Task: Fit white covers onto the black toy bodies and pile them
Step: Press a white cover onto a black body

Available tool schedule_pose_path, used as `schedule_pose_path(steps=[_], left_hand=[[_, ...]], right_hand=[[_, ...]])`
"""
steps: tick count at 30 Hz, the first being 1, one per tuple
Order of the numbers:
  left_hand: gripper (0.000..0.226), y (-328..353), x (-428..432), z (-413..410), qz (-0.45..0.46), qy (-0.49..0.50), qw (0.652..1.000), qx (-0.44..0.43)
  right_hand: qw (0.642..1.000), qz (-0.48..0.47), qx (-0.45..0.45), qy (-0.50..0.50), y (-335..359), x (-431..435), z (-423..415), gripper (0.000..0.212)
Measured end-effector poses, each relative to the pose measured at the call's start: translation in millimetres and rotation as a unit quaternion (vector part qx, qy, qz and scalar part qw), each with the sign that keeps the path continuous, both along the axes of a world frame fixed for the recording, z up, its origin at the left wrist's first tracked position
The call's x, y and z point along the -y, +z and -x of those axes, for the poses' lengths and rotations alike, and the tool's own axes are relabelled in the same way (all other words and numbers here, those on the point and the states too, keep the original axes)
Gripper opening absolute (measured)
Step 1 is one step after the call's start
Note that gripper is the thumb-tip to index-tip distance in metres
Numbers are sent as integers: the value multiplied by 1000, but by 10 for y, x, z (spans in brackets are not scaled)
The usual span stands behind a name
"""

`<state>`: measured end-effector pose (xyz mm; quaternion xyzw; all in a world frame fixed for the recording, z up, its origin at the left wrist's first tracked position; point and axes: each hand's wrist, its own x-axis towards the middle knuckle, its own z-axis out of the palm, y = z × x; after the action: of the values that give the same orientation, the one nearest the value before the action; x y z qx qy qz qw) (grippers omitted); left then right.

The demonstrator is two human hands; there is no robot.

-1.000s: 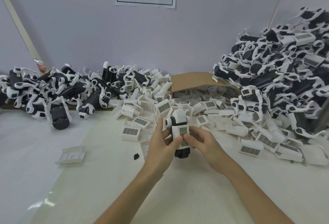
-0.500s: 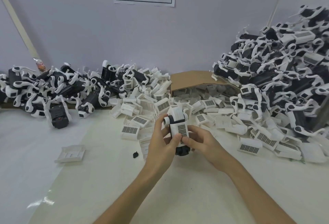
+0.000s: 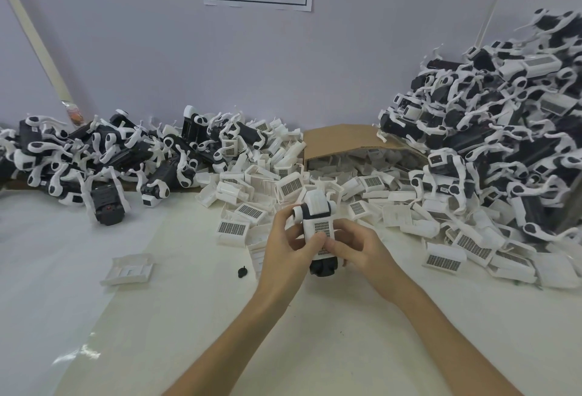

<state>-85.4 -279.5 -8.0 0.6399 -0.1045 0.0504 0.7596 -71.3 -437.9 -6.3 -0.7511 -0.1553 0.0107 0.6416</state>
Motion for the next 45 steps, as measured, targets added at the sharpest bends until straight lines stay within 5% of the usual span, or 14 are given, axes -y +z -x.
schedule_pose_path(steps=[8, 18, 22, 25, 30, 37, 41, 45], left_hand=[[33, 4, 6, -1, 27, 14, 999, -21], [17, 57, -17, 31, 10, 6, 994, -112], [7, 60, -8, 65, -50, -41, 990, -122], [15, 53, 5, 61, -75, -53, 990, -110], [48, 114, -15, 32, 24, -43, 984, -173], [49, 53, -127, -115, 61, 90, 993, -52], [50, 27, -116, -132, 68, 75, 991, -83], [49, 38, -43, -181, 64, 69, 991, -99]], right_hand=[[1000, -22, 22, 3, -52, 10, -24, 22], [983, -100, 75, -133, -21, 169, -125, 42], [992, -99, 37, -69, 9, 247, -134, 39], [999, -34, 7, -9, 13, 235, -113, 46], [992, -108, -61, 26, 79, 275, -94, 42], [979, -152, -133, 25, 508, 529, -162, 25], [980, -171, -80, -56, 1210, 738, -398, 15], [909, -329, 104, -233, 2358, 1248, -750, 29]])
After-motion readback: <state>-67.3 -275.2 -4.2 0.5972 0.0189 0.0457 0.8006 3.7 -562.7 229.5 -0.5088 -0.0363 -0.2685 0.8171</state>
